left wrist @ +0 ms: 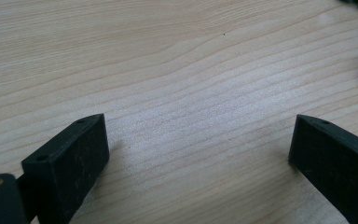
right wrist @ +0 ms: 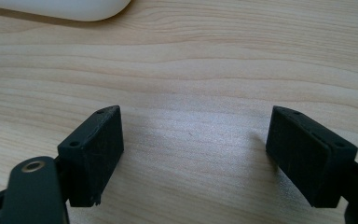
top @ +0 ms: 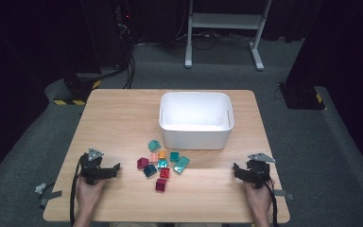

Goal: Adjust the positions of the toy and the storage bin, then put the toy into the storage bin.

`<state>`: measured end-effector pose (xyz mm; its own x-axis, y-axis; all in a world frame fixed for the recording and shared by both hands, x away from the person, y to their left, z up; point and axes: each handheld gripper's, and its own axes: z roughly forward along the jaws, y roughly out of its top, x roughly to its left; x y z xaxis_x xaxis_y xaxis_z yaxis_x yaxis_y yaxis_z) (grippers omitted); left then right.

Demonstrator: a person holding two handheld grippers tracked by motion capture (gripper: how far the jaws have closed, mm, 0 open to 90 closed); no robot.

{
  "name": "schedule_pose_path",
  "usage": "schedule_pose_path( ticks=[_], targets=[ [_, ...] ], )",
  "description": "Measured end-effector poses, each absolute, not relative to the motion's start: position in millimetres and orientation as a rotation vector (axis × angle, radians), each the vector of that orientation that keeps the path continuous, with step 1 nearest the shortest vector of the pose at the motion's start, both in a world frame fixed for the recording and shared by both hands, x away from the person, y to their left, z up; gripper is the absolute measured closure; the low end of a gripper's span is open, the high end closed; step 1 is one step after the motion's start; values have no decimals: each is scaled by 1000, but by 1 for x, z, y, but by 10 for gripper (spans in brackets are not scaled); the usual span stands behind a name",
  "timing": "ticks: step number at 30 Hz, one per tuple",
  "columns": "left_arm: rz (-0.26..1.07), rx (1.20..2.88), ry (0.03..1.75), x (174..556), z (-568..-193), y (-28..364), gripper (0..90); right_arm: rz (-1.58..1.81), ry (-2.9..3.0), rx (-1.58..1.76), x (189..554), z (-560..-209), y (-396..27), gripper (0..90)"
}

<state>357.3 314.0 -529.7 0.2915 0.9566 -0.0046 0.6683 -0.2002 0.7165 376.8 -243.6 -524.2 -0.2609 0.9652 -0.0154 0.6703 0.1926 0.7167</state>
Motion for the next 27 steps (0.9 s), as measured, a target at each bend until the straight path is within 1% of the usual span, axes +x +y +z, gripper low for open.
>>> schedule_pose_path(
  ticks=[20, 24, 27],
  targets=[
    [603, 1952, 1444, 358, -529, 315, 53, 833, 2006, 1523, 377, -524, -244, 189],
    [621, 1924, 1472, 357, -528, 317, 138, 833, 2006, 1520, 377, -524, -244, 190],
    [606, 1919, 1475, 356, -527, 318, 151, 833, 2007, 1520, 377, -524, -244, 190]
  ],
)
